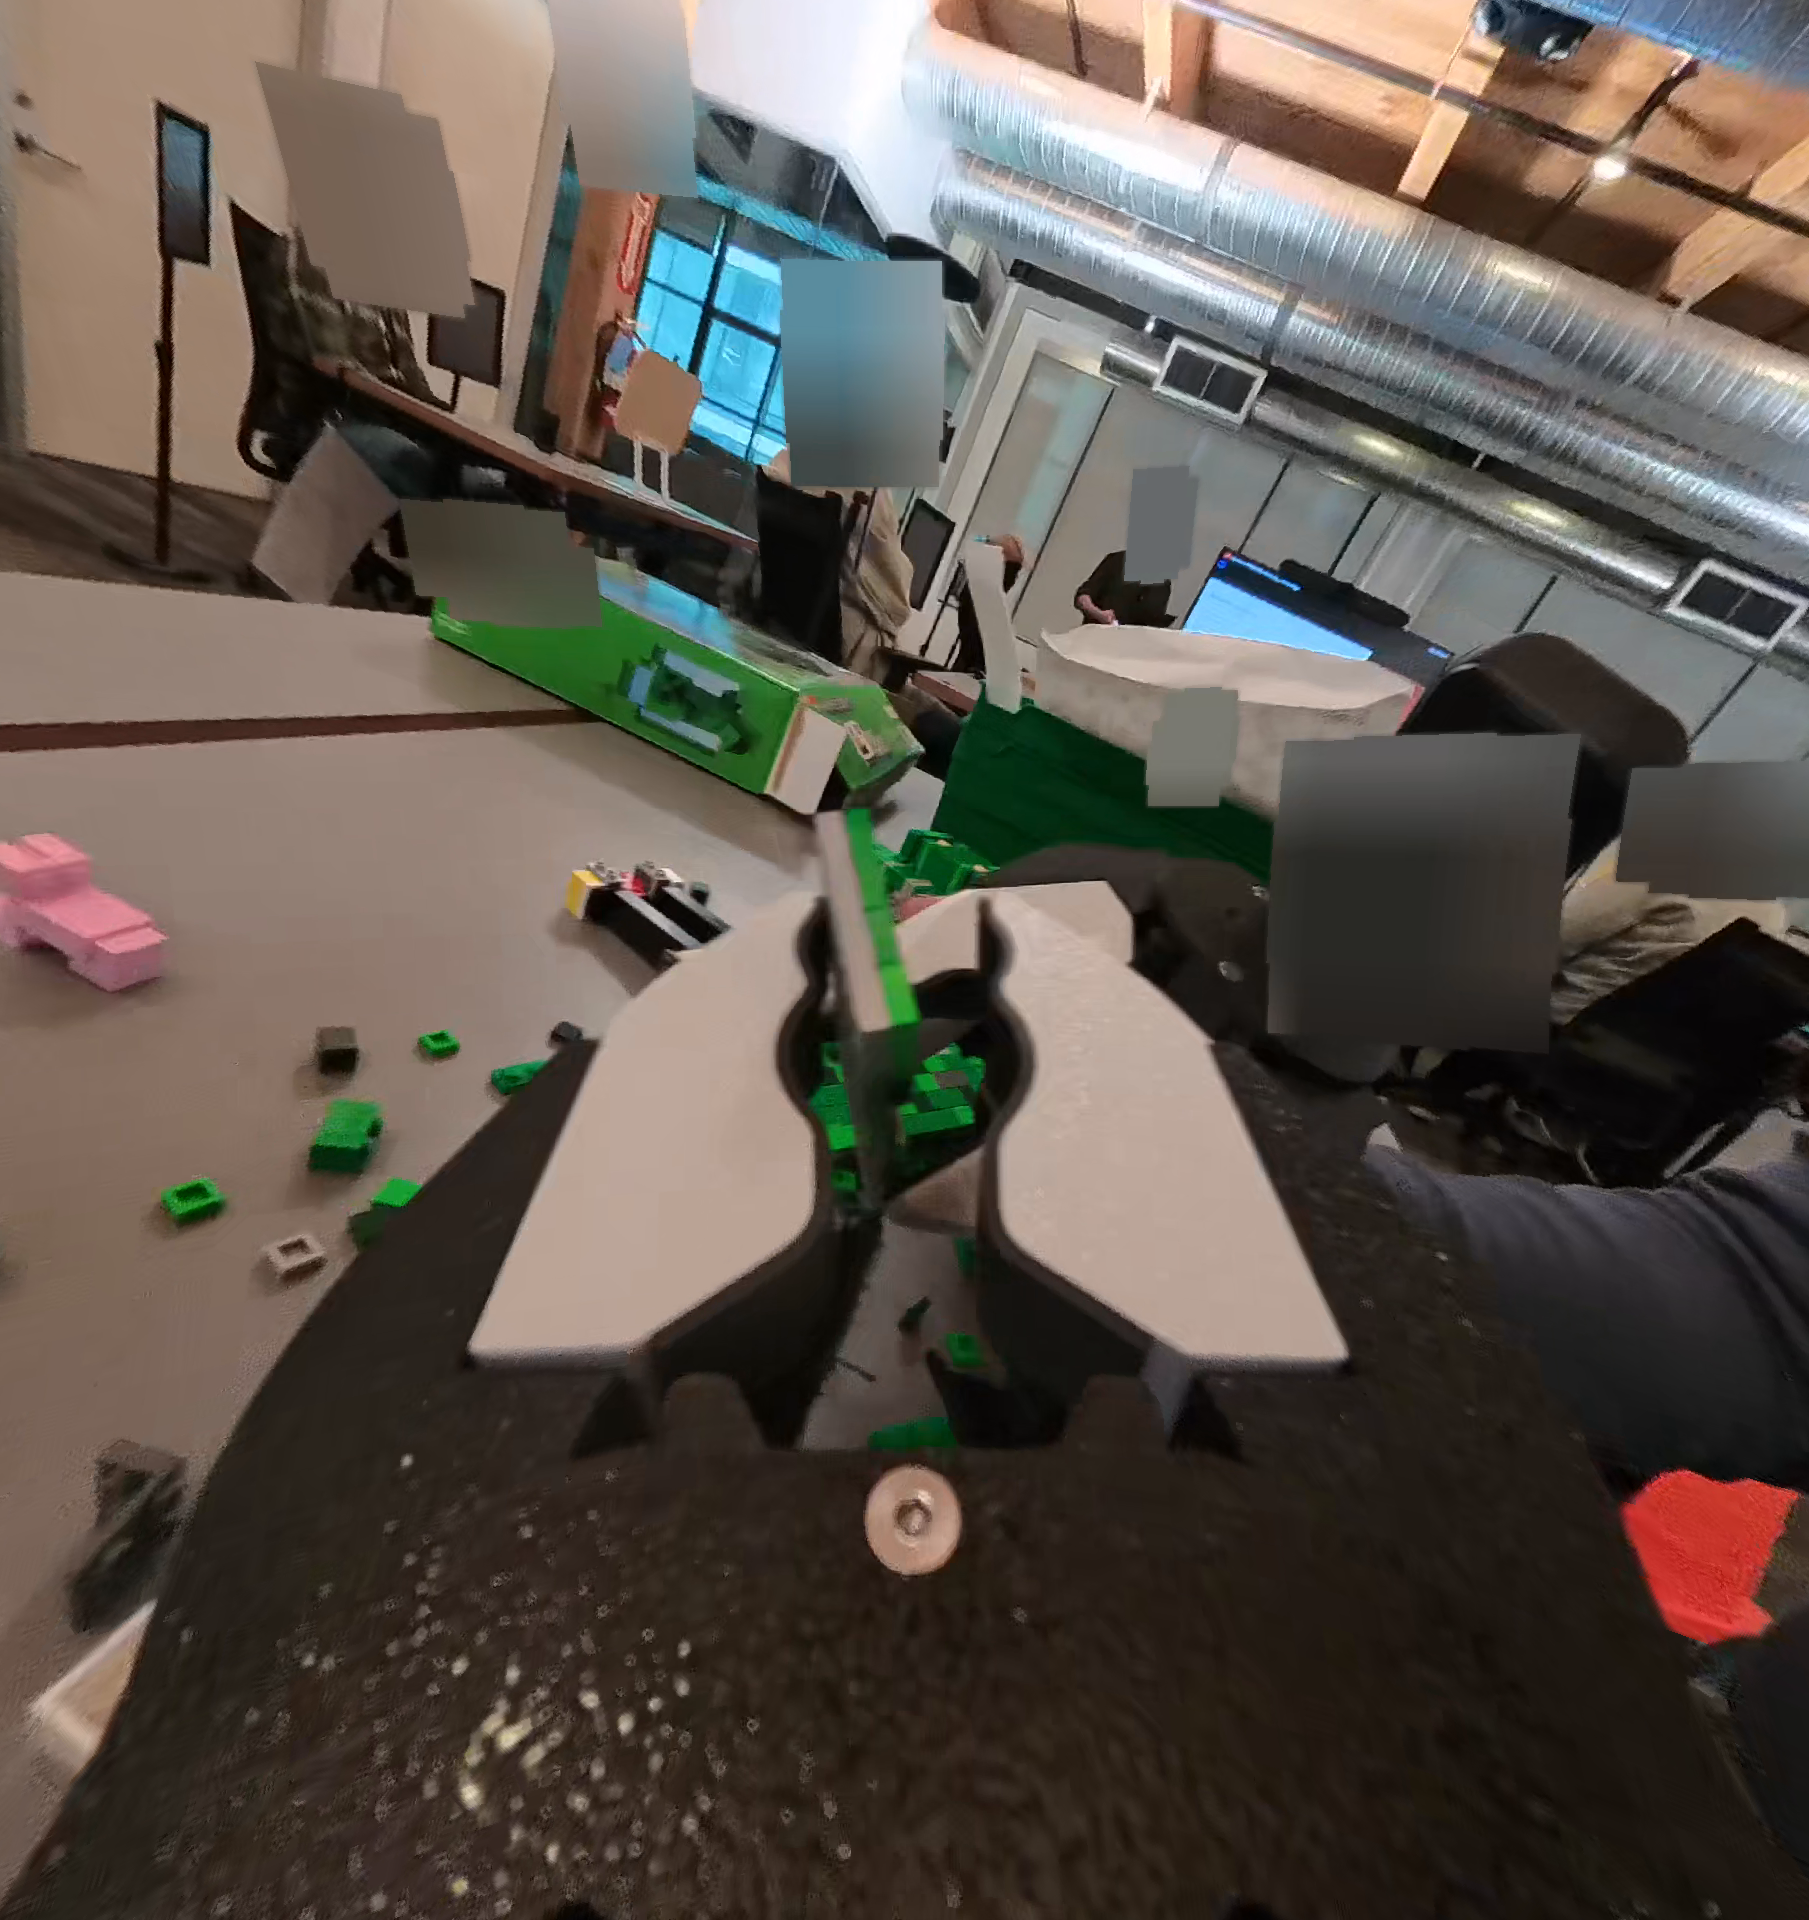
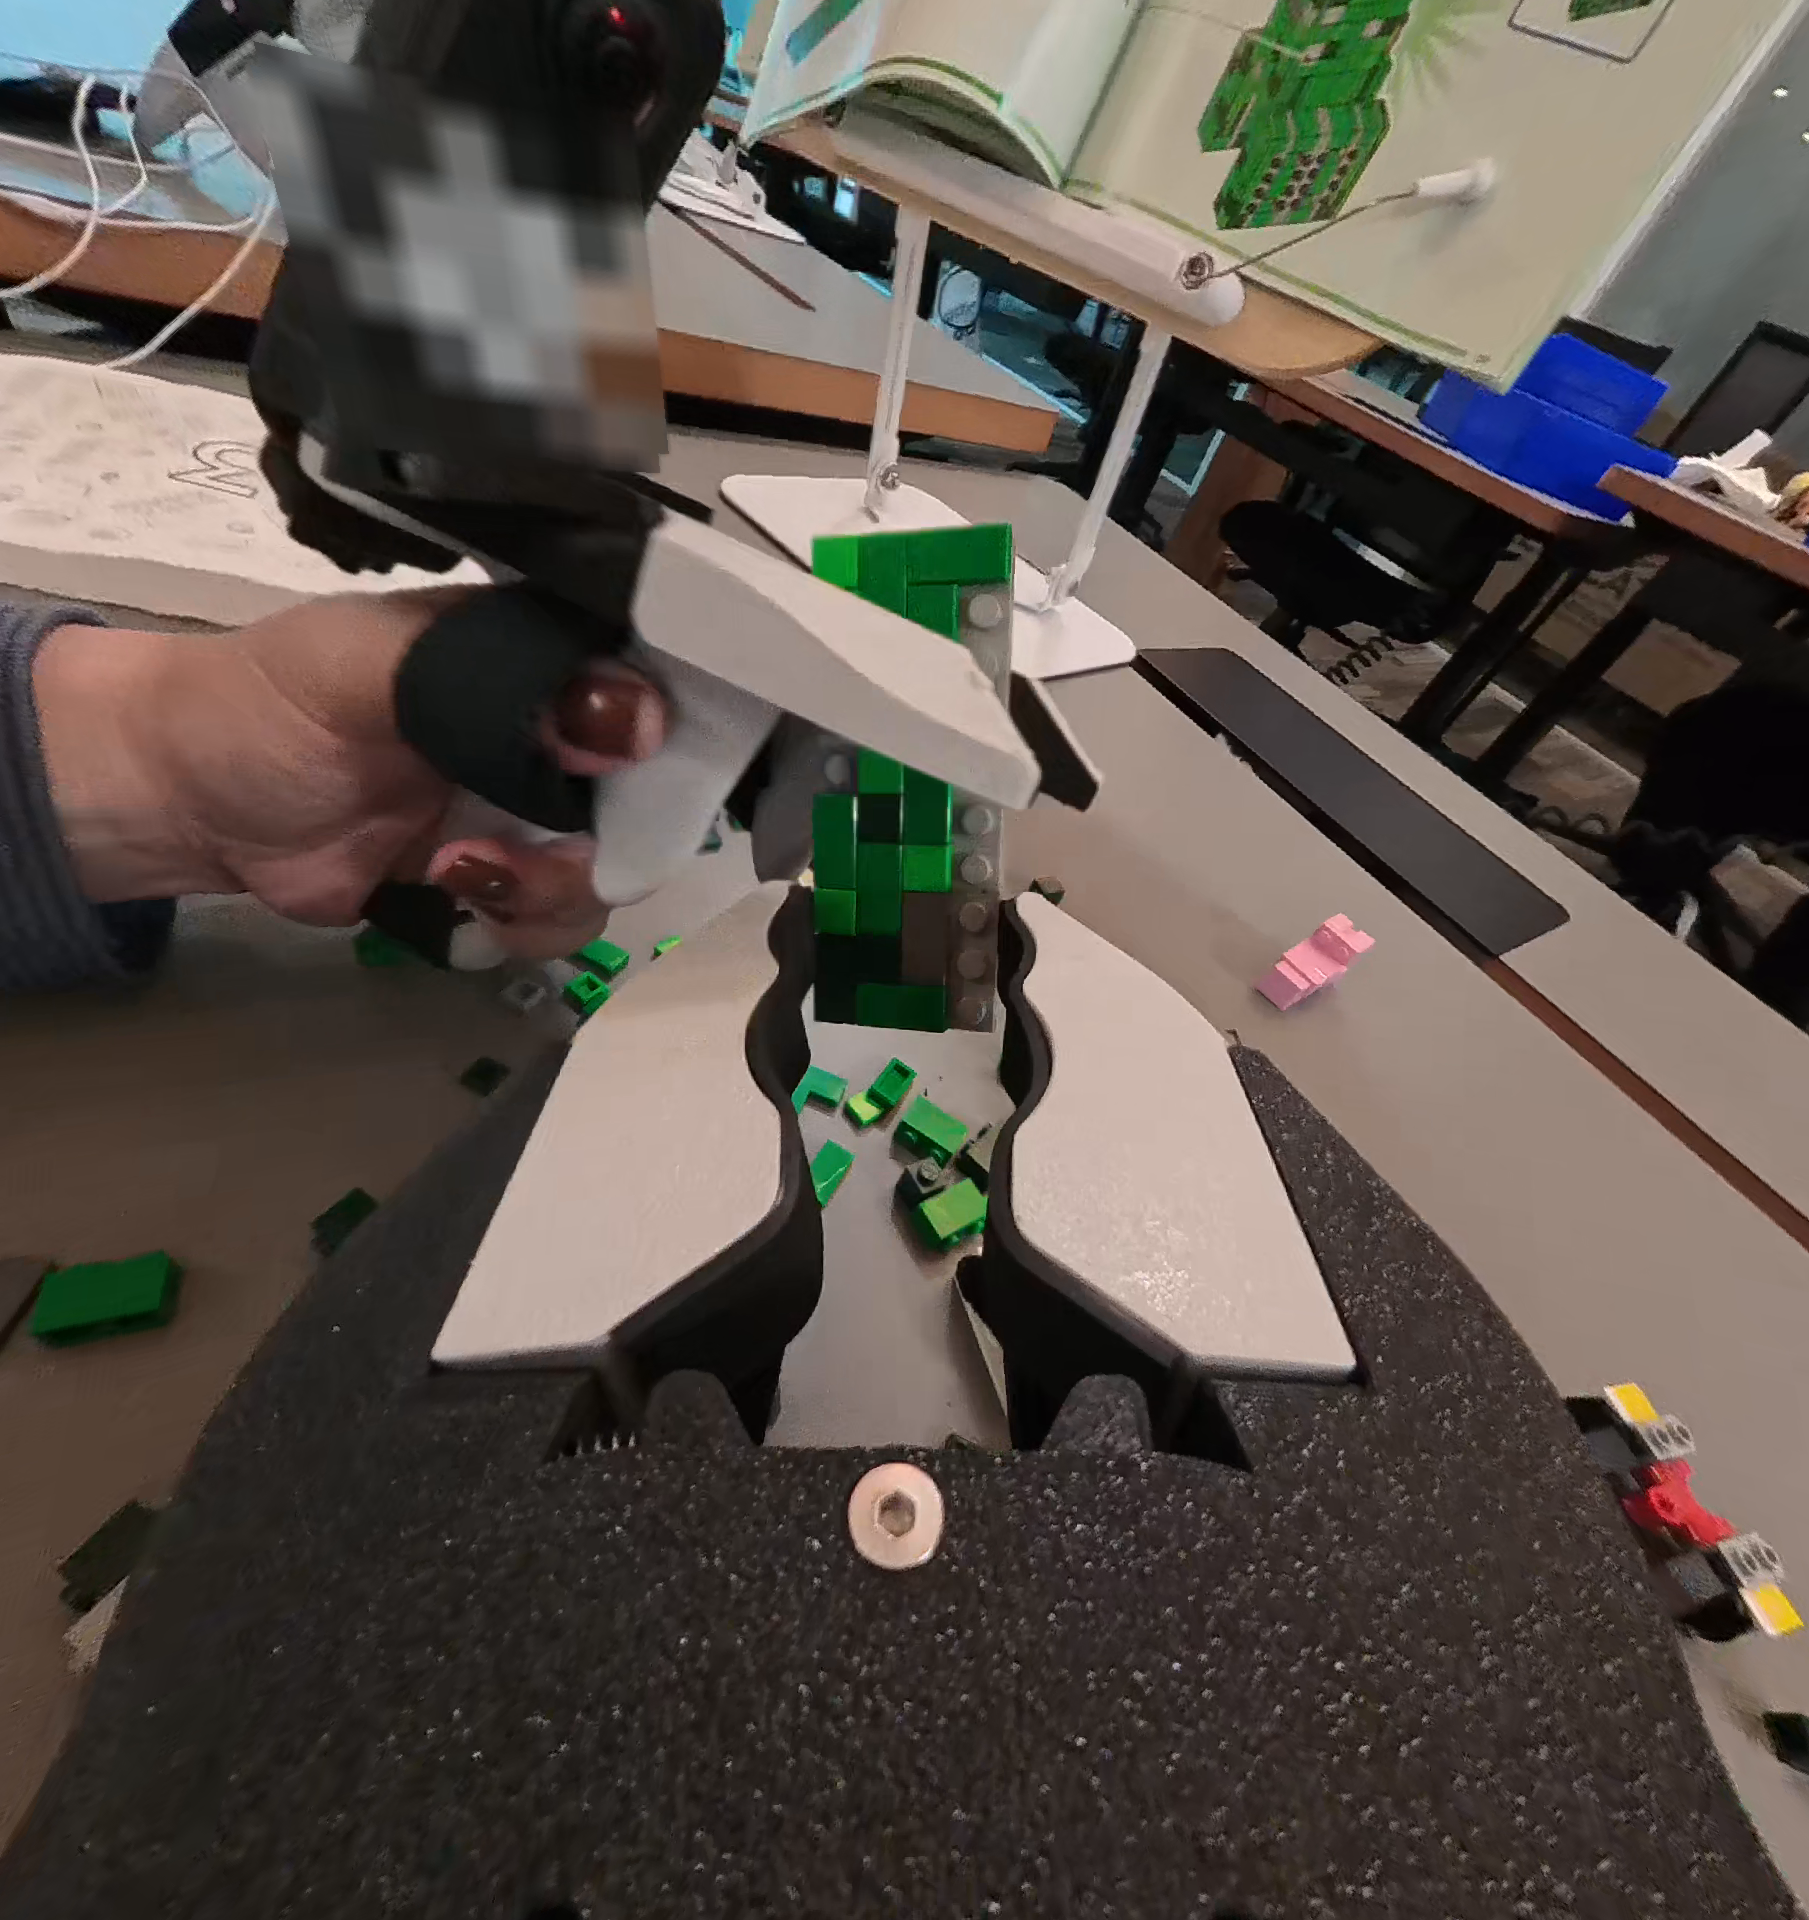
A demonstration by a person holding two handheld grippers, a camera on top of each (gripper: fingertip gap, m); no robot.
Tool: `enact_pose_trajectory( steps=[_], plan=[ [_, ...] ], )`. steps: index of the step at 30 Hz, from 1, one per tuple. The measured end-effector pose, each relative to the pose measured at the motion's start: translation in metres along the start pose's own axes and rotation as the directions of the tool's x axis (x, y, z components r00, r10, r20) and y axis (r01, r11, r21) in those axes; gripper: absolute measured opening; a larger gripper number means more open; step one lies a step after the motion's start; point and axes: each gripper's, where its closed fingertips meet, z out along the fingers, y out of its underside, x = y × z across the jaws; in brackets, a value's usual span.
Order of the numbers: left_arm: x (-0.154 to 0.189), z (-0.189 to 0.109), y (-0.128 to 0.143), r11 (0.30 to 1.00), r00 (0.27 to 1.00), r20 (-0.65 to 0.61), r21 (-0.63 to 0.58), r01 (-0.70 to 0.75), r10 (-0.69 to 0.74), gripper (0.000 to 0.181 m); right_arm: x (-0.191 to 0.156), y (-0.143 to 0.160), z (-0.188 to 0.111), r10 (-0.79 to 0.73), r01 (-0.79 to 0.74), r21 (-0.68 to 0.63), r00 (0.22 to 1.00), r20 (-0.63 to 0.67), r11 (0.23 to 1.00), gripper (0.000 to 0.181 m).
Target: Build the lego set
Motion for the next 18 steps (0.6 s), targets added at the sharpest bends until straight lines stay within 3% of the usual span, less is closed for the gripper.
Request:
enact_pose_trajectory(
  steps=[2, 6, 8, 12, 18],
  plan=[
    [-0.008, -0.003, 0.008, 0.999, 1.000, 0.004, -0.041, -0.004, 0.004, 0.017, 0.000, 0.001, 0.001, 0.011, -0.011, -0.003, 1.000, 0.000, 1.000, 0.033],
    [-0.004, -0.008, 0.013, 0.995, 0.994, -0.072, -0.060, 0.076, -0.081, 0.026, 0.002, -0.002, -0.003, 0.027, -0.027, 0.014, 1.000, -0.003, 1.000, 0.033],
    [-0.004, -0.011, 0.011, 0.996, 0.995, -0.062, -0.043, 0.074, -0.077, 0.010, 0.001, -0.004, -0.005, 0.024, -0.024, 0.027, 1.000, 0.008, 0.999, 0.033],
    [-0.005, -0.015, 0.011, 0.994, 0.995, -0.040, -0.049, 0.094, -0.095, 0.006, 0.002, -0.010, -0.012, -0.030, 0.028, 0.067, 0.999, 0.017, 0.997, 0.030],
    [-0.017, -0.016, 0.034, 0.939, 0.958, 0.139, -0.276, -0.205, 0.250, 0.006, 0.013, -0.024, -0.032, -0.017, 0.016, 0.136, 1.000, 0.003, 0.991, 0.025]
  ],
)
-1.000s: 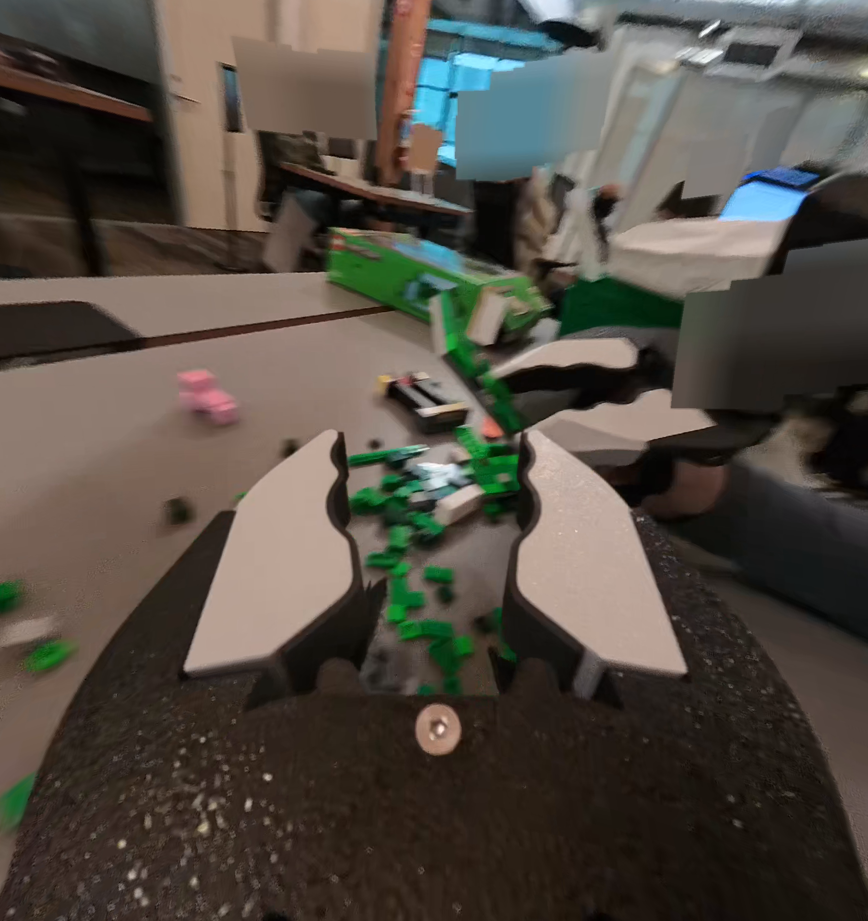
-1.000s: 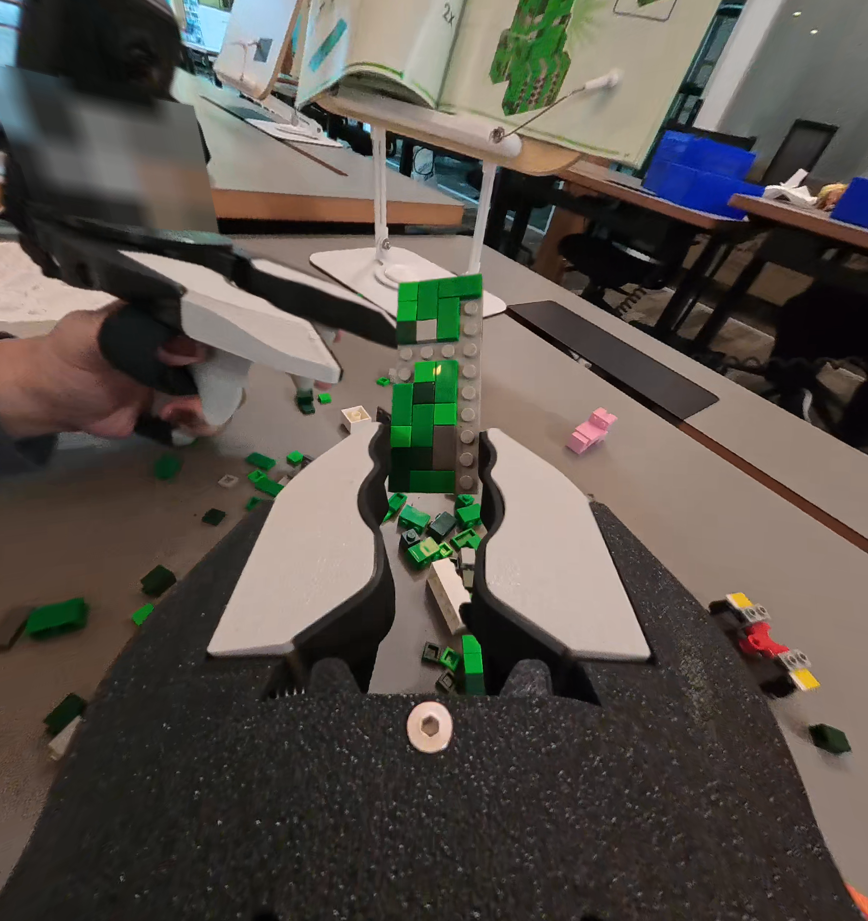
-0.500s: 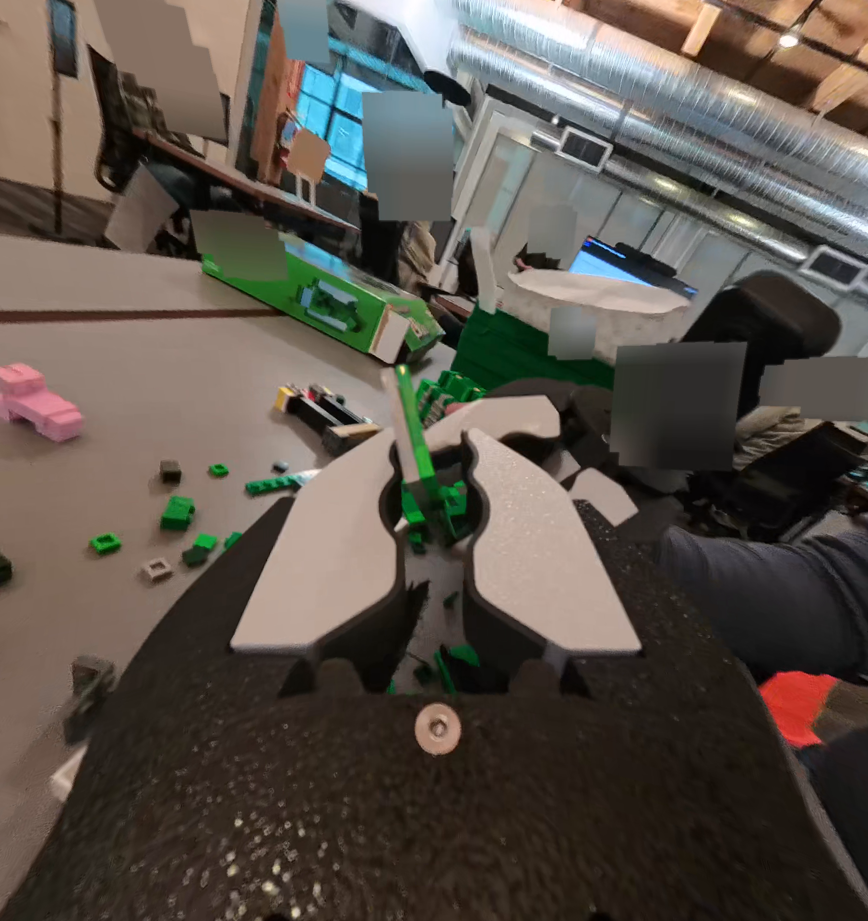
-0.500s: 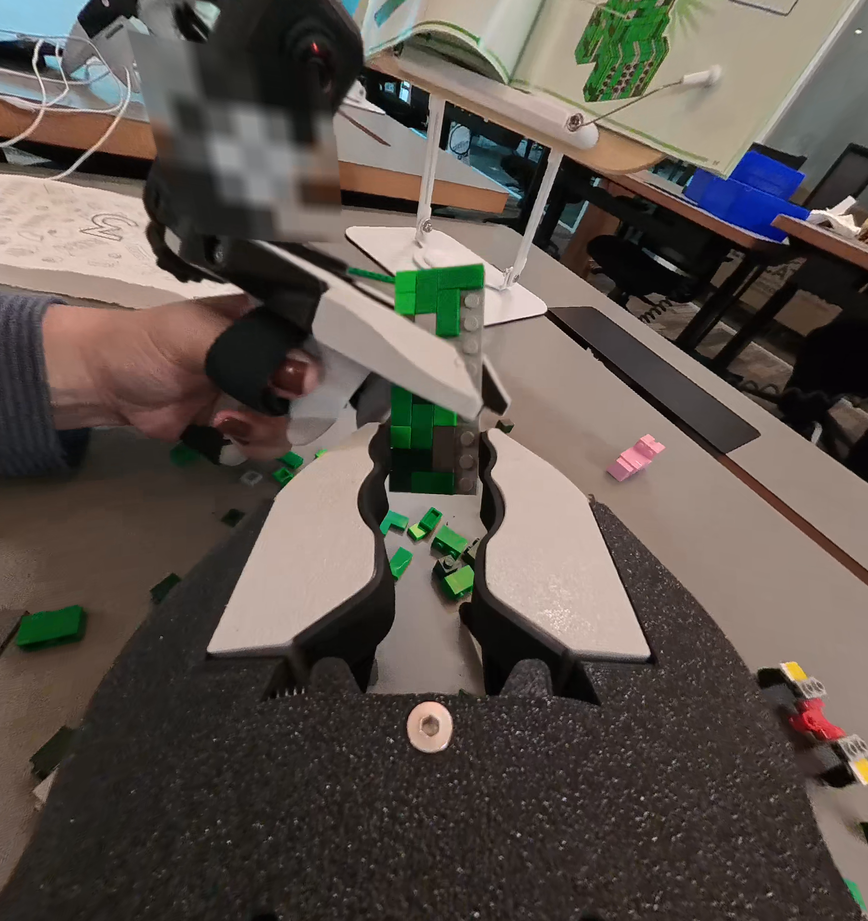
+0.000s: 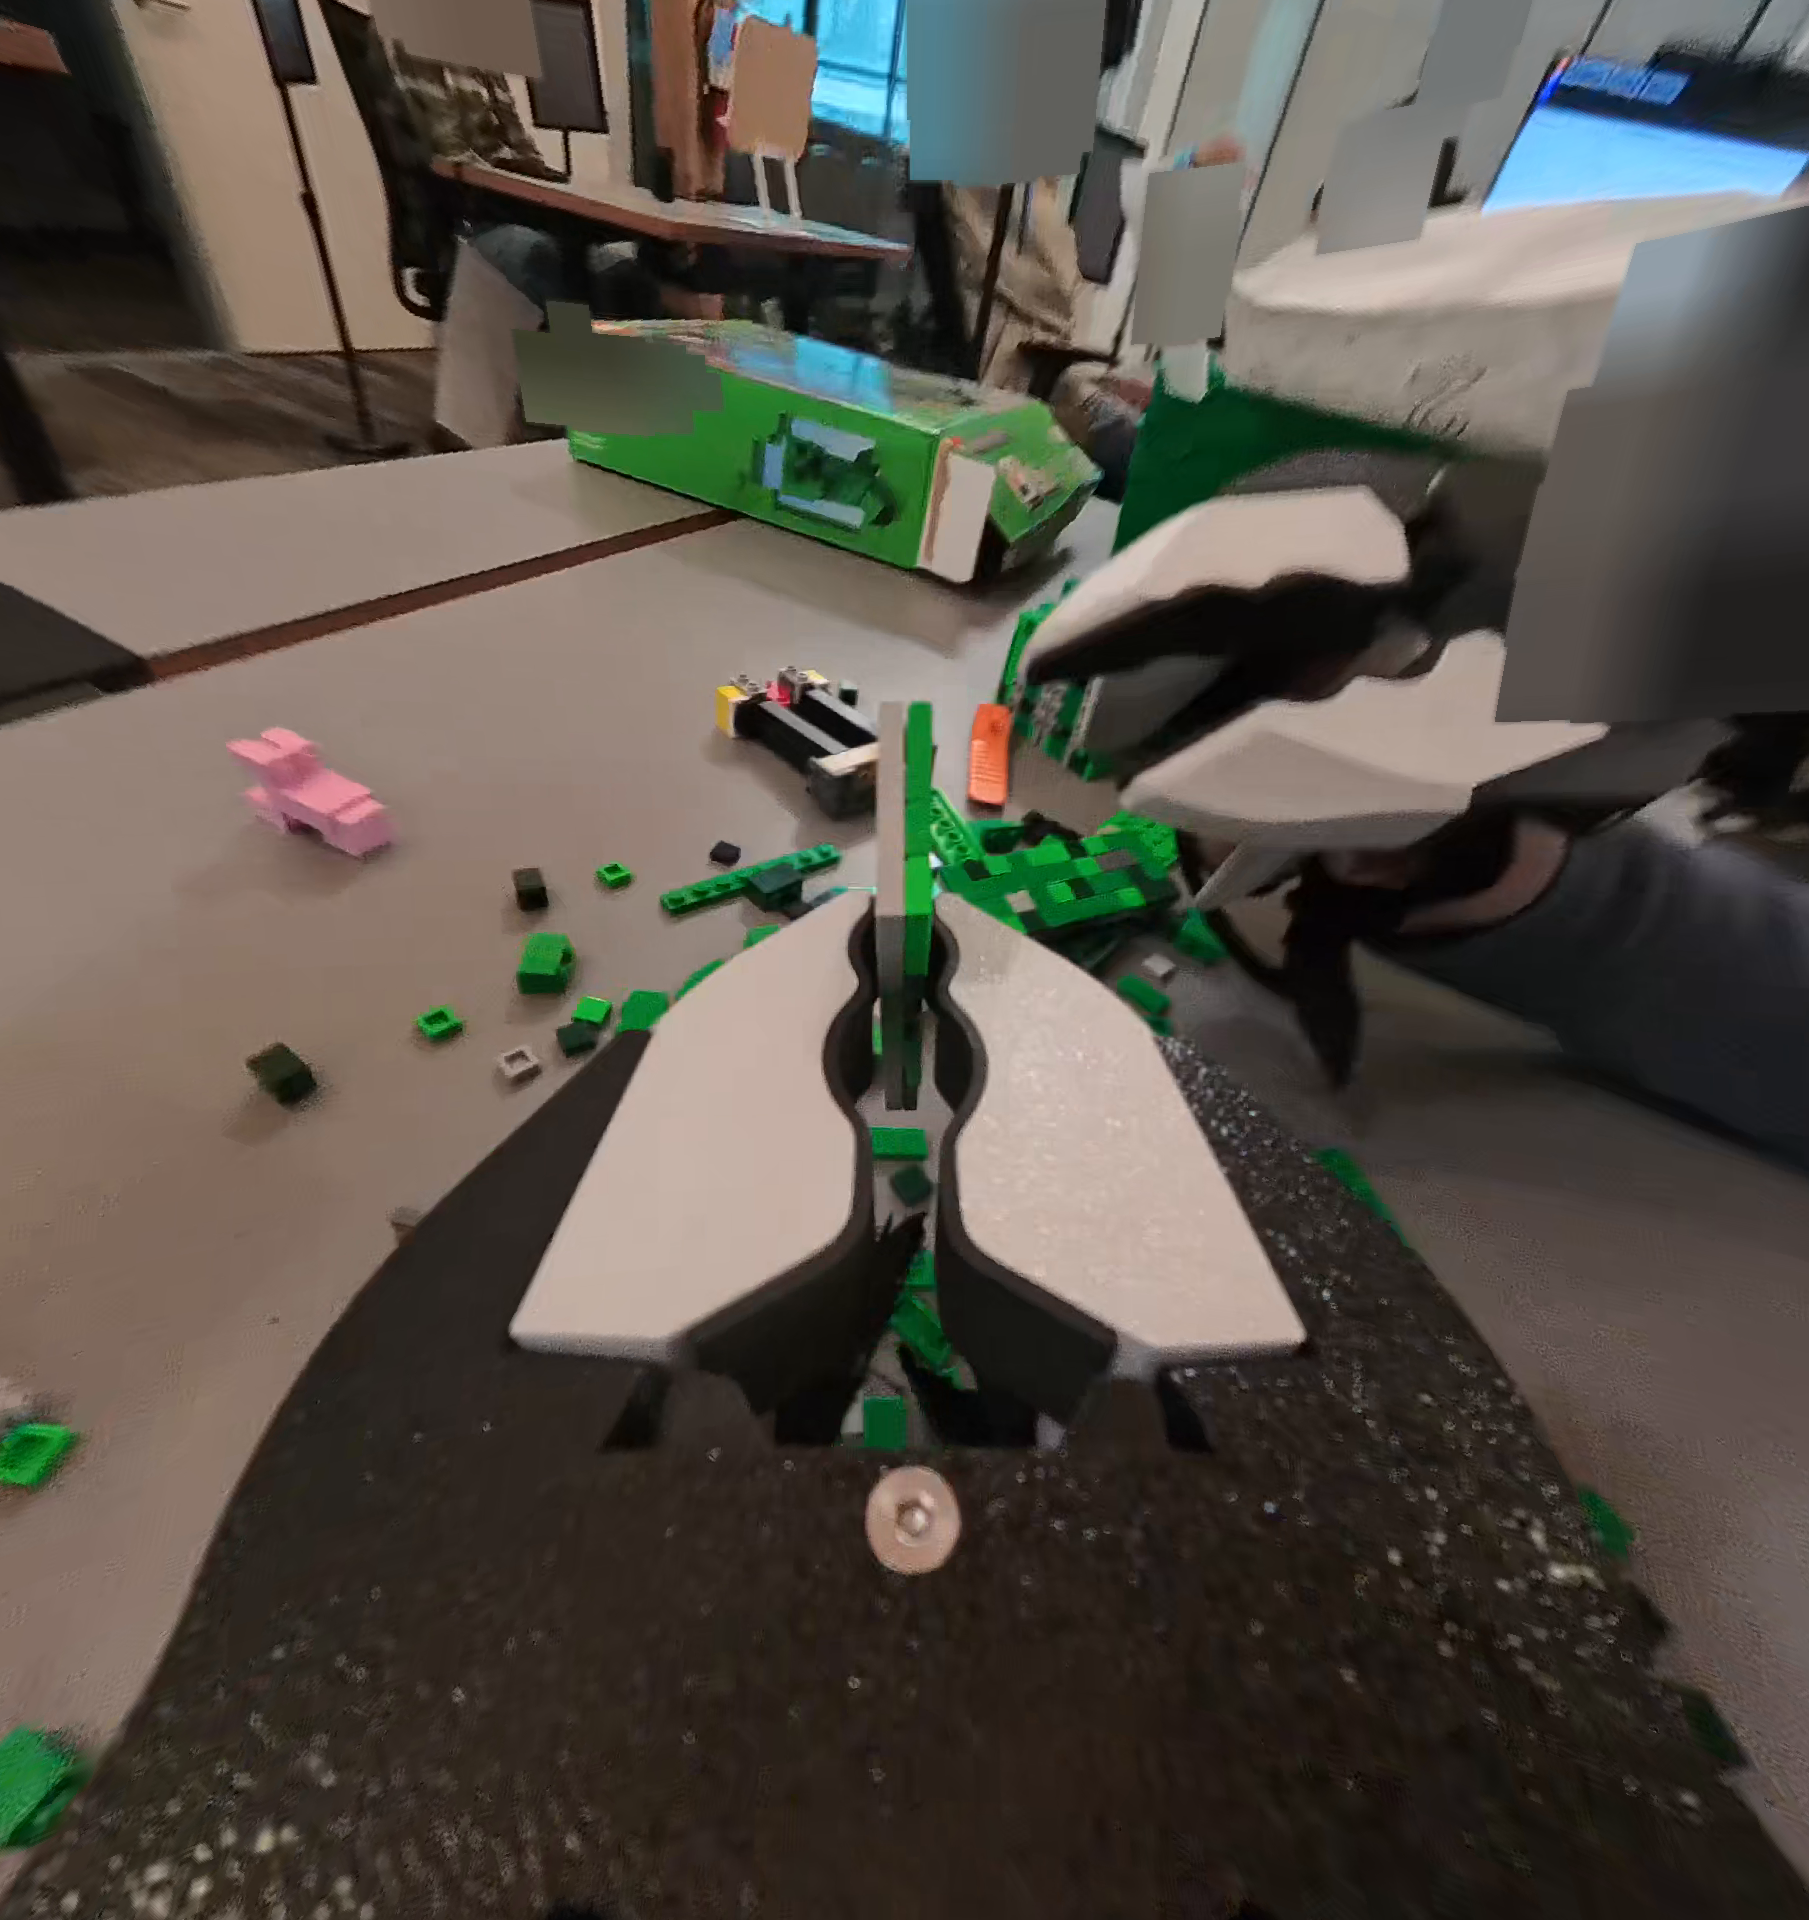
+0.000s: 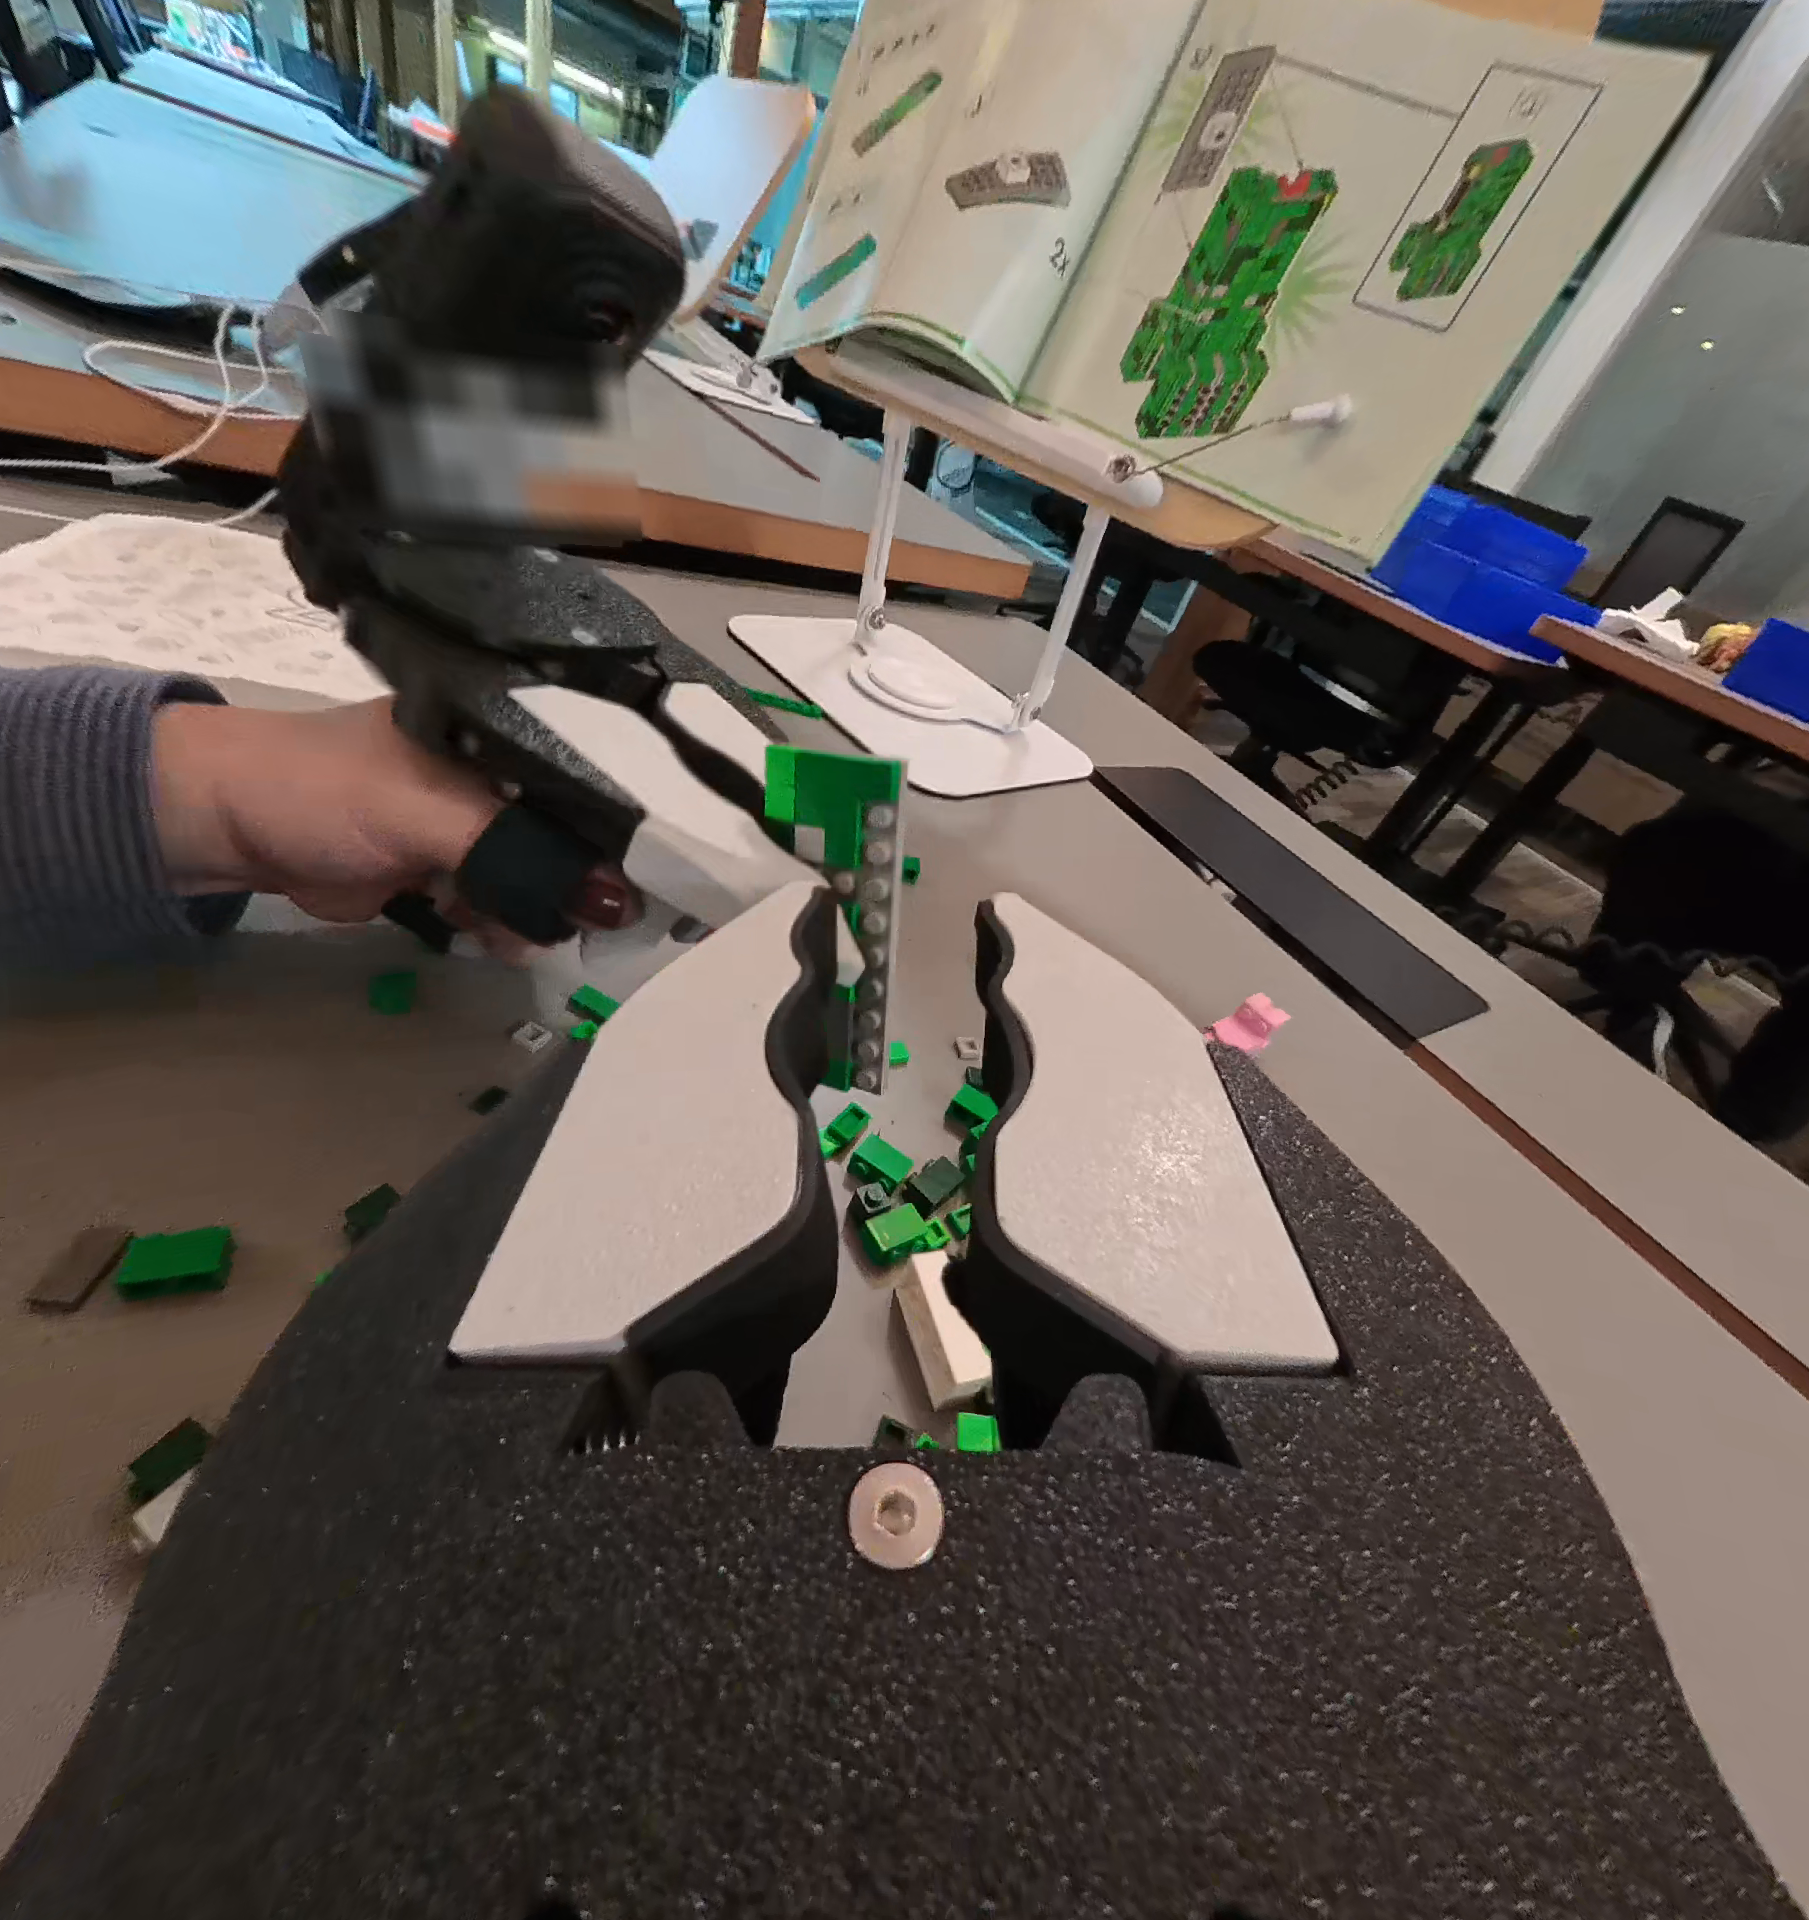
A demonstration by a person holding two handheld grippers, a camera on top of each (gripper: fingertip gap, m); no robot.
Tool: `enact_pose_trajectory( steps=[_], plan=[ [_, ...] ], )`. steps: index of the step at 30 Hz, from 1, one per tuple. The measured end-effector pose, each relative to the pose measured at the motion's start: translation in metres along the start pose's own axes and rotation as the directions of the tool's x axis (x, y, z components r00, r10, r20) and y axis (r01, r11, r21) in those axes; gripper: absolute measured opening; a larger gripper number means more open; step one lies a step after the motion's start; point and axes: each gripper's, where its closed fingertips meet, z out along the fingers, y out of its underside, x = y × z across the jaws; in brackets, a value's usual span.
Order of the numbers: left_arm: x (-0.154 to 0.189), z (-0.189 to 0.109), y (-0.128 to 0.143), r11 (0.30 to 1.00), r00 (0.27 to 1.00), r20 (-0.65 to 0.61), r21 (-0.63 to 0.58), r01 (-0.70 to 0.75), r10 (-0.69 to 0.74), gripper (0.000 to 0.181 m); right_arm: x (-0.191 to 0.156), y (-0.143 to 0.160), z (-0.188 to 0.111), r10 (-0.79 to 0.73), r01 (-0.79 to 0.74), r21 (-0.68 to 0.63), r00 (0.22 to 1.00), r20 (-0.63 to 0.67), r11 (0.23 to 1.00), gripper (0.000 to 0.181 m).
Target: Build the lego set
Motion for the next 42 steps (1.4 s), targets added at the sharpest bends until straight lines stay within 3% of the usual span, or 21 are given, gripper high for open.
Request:
enact_pose_trajectory(
  steps=[6, 9, 14, 23, 33, 35, 38, 42],
  plan=[
    [0.002, 0.008, 0.007, 0.955, 0.949, 0.130, -0.112, -0.275, 0.288, 0.006, -0.007, 0.001, 0.004, 0.008, -0.007, -0.011, 1.000, 0.025, 1.000, 0.024],
    [0.003, 0.009, 0.007, 0.932, 0.919, 0.166, -0.131, -0.338, 0.357, 0.006, -0.010, 0.001, 0.008, 0.036, -0.036, -0.009, 0.999, 0.024, 0.999, 0.024],
    [0.004, 0.012, 0.013, 0.928, 0.921, 0.148, -0.158, -0.337, 0.359, 0.006, -0.010, 0.005, 0.012, 0.010, -0.010, -0.006, 1.000, -0.013, 1.000, 0.014],
    [-0.002, 0.011, 0.018, 0.904, 0.895, 0.183, -0.224, -0.365, 0.407, 0.006, -0.010, 0.011, 0.015, 0.016, -0.016, -0.018, 1.000, -0.027, 1.000, 0.015],
    [-0.004, 0.013, 0.024, 0.945, 0.947, 0.183, -0.244, -0.216, 0.263, 0.006, -0.002, 0.017, 0.016, -0.246, 0.229, -0.114, 0.955, -0.166, 0.967, 0.003],
    [-0.004, 0.012, 0.023, 0.931, 0.933, 0.182, -0.256, -0.260, 0.311, 0.006, -0.004, 0.017, 0.016, -0.240, 0.227, -0.104, 0.962, -0.128, 0.968, 0.007],
    [-0.007, 0.010, 0.026, 0.893, 0.896, 0.197, -0.304, -0.331, 0.399, 0.006, -0.007, 0.022, 0.017, -0.168, 0.159, -0.119, 0.983, -0.073, 0.980, 0.027],
    [-0.013, 0.007, 0.019, 0.812, 0.782, 0.258, -0.334, -0.479, 0.568, 0.006, -0.015, 0.014, 0.017, 0.030, -0.029, -0.050, 1.000, 0.009, 0.998, 0.025]
  ],
)
